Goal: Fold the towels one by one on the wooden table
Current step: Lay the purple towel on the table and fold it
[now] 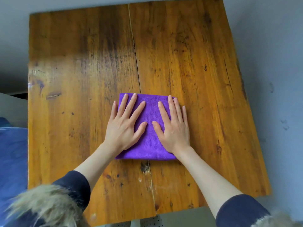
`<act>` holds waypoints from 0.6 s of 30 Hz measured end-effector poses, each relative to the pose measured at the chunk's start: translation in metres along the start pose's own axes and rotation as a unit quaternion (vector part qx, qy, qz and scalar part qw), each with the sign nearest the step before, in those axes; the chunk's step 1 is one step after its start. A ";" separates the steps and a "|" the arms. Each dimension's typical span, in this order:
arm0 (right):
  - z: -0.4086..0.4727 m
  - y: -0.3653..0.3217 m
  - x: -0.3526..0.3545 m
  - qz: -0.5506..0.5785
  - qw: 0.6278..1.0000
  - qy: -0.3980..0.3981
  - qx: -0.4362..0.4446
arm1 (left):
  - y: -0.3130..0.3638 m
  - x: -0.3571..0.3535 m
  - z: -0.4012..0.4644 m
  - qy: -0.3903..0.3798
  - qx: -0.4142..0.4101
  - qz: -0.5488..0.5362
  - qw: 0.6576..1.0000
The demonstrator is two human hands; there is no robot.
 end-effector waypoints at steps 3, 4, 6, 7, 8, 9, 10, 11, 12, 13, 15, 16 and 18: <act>-0.001 0.000 -0.001 -0.009 1.000 -0.010 -0.009 | 0.002 -0.001 0.001 -0.018 0.007 0.012 1.000; -0.001 0.000 -0.001 -0.018 1.000 -0.020 -0.014 | 0.003 0.000 0.000 -0.029 0.012 0.014 0.999; -0.001 -0.002 0.001 -0.035 0.998 -0.046 -0.023 | 0.006 0.003 -0.002 -0.046 0.020 0.011 0.999; -0.002 -0.004 0.003 -0.040 0.997 -0.053 -0.027 | 0.008 0.005 -0.005 -0.048 0.019 0.009 0.999; -0.004 -0.006 0.006 -0.041 0.997 -0.052 -0.030 | 0.012 0.008 -0.010 -0.044 0.012 0.006 0.999; -0.008 -0.008 0.010 -0.037 0.998 -0.046 -0.031 | 0.016 0.009 -0.016 -0.038 0.003 -0.001 0.999; -0.015 -0.011 0.012 -0.028 0.999 -0.035 -0.029 | 0.020 0.010 -0.023 -0.031 -0.006 -0.013 0.999; -0.023 -0.015 0.012 -0.018 0.999 -0.025 -0.023 | 0.023 0.008 -0.030 -0.025 -0.012 -0.027 0.999; -0.032 -0.019 0.010 -0.014 1.000 -0.019 -0.012 | 0.025 0.005 -0.037 -0.022 -0.015 -0.035 0.999; -0.041 -0.022 0.005 -0.018 1.000 -0.020 -0.001 | 0.026 0.001 -0.043 -0.026 -0.016 -0.032 0.999; -0.052 -0.023 -0.005 -0.035 0.999 -0.036 0.007 | 0.027 -0.010 -0.049 -0.043 -0.014 -0.007 0.999; -0.053 -0.021 -0.008 -0.039 0.998 -0.041 0.005 | 0.026 -0.014 -0.050 -0.049 -0.013 0.003 0.999; -0.050 -0.018 -0.011 -0.042 0.998 -0.043 -0.005 | 0.025 -0.019 -0.048 -0.056 -0.010 0.009 0.998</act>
Point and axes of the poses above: each hand's wrist, its own z-axis towards the middle knuckle, its own x-axis out of the back of the hand, y = z × x, the point moved 9 cm from there along z, towards the middle knuckle, and after that the axes turned 11 degrees about -y, right-handed, at the moved point
